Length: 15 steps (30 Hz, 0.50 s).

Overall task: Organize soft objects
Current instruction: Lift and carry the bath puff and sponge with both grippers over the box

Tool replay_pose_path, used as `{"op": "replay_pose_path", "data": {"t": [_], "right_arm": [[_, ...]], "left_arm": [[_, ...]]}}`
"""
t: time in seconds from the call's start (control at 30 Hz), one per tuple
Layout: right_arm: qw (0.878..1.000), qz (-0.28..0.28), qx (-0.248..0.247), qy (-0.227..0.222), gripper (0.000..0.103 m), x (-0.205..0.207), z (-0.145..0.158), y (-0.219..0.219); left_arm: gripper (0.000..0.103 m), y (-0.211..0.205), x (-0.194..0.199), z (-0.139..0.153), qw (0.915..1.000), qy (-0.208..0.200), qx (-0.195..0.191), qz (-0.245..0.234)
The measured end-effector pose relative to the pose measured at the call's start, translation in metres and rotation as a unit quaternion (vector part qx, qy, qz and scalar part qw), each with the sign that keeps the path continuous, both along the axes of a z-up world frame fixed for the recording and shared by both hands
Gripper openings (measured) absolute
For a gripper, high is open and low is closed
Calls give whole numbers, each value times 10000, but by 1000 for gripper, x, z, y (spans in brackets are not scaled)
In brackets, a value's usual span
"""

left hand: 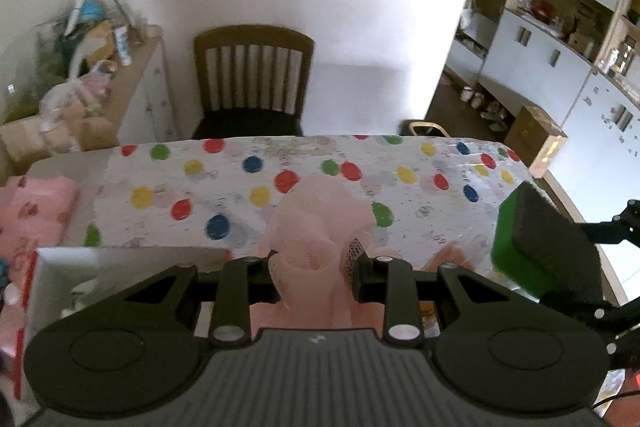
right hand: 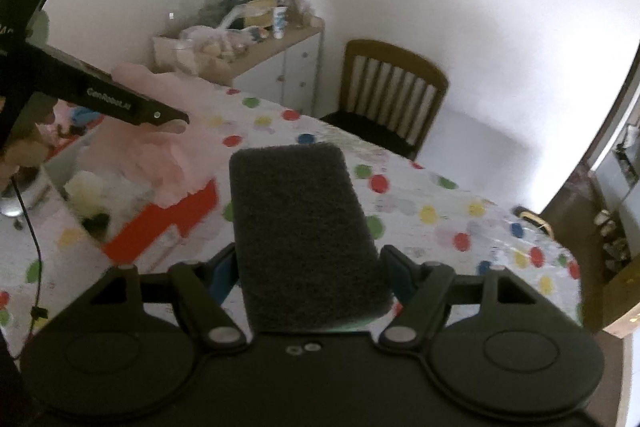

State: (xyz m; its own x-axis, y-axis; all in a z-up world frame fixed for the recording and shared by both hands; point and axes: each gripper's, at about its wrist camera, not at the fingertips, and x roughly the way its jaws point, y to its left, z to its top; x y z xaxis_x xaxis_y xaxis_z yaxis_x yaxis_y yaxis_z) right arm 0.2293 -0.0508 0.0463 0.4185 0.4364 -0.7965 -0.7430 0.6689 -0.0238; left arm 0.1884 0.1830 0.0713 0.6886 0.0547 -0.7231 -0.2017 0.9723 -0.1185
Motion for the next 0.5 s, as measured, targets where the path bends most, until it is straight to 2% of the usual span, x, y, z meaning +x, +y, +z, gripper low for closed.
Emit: {"op": "replay_pose_path", "data": {"t": [0.33, 0.5], "right_arm": [[9987, 360, 224, 271, 74, -32, 2, 65], [9975, 484, 320, 394, 74, -43, -2, 98]], "left_arm": [[30, 38, -62, 2, 9988, -90, 188, 440], [30, 58, -90, 2, 9965, -195, 454, 679]]}}
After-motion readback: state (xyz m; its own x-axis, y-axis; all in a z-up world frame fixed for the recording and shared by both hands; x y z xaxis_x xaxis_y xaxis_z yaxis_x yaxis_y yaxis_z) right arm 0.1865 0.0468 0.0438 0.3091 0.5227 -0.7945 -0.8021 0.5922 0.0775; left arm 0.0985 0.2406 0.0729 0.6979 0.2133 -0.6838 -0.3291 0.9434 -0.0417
